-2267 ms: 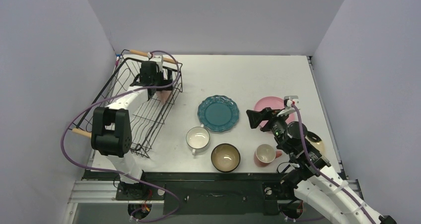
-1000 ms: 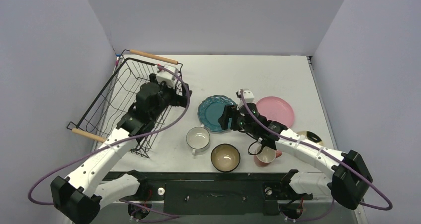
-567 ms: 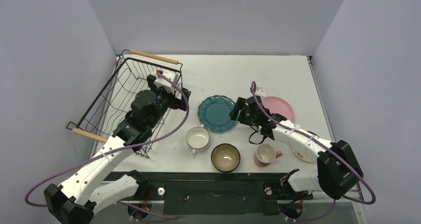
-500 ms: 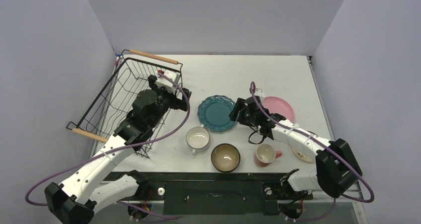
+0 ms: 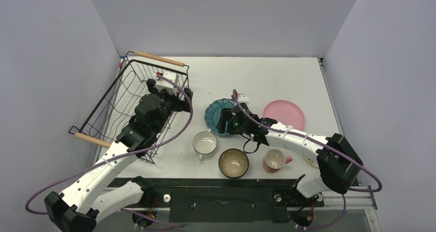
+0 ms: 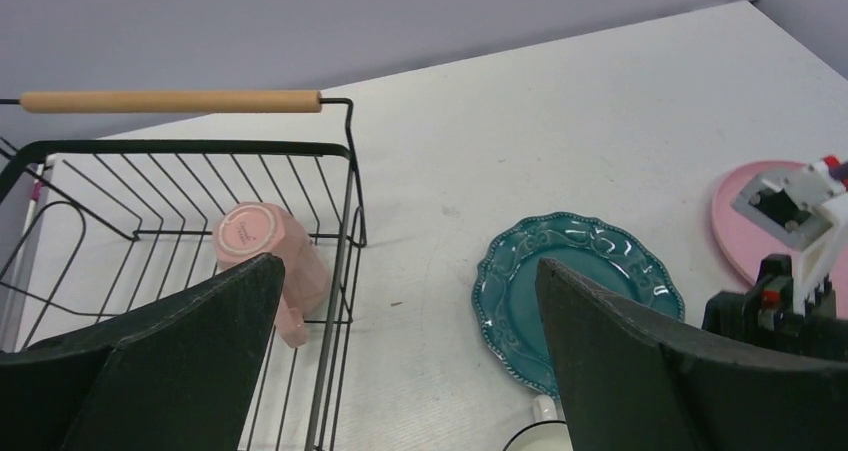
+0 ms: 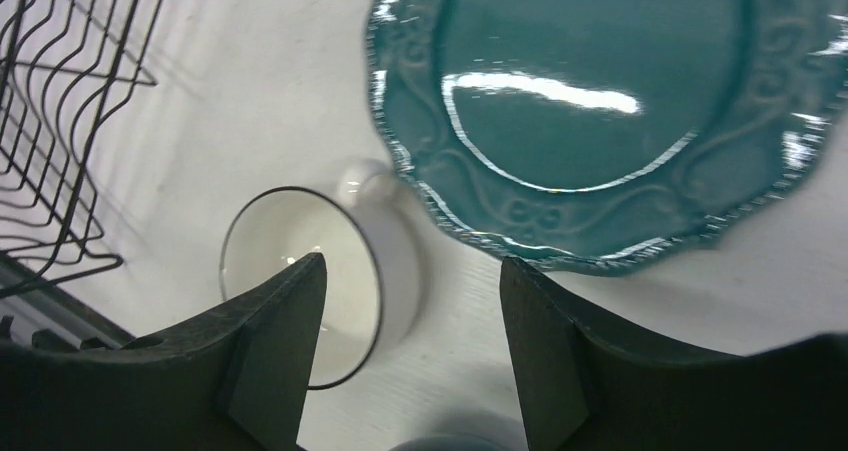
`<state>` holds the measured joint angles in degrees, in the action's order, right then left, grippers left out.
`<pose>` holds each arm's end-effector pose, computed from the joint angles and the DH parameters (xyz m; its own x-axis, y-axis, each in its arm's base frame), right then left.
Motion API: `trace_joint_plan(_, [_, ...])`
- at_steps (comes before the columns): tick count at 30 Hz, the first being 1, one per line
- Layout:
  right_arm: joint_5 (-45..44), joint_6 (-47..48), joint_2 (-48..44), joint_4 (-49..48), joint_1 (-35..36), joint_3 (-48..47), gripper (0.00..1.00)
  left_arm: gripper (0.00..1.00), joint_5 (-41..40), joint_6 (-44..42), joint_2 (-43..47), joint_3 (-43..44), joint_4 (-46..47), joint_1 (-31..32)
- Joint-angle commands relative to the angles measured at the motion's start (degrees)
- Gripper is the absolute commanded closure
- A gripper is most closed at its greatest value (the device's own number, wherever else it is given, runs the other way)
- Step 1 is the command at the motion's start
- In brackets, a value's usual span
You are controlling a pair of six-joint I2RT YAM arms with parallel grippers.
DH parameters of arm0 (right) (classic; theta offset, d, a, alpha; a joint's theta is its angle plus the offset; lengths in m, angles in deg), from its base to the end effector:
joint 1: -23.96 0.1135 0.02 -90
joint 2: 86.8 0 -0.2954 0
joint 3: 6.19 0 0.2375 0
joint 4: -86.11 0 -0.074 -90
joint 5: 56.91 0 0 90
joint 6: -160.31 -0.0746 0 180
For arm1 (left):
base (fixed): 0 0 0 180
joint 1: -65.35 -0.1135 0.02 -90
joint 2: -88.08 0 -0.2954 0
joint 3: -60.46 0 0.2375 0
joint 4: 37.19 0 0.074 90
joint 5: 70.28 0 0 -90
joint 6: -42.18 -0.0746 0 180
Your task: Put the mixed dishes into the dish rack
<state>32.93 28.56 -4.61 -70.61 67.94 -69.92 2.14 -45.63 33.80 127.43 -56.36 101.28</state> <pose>0.2275 0.2193 0.2320 -0.8188 0.1352 -0.5579 -0.1979 0.8458 0.4955 0.1941 -0.1129 0.3891 -0.1034 0.0299 -0.9942 0.3127 0.9499 -0.0039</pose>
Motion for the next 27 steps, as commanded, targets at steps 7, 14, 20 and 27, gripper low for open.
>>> trace_joint_plan(7, [-7.75,0.06,9.33,1.18,9.45,-8.45,0.47,0.03,-9.80,0.57,3.73,-0.61,2.95,-0.17])
trace_joint_plan(14, [-15.53,1.79,13.00,8.01,14.12,-13.19,0.55,0.03,-9.66,0.68,3.47,-0.55,2.74,-0.23])
trace_joint_plan(20, [-21.88,0.82,16.16,13.29,16.85,-15.35,0.64,0.04,-9.39,0.95,3.32,-0.53,2.69,-0.33])
trace_joint_plan(27, [-26.50,-2.45,18.60,16.55,20.28,-17.60,0.68,0.04,-9.63,1.14,3.56,-0.53,2.59,-0.35])
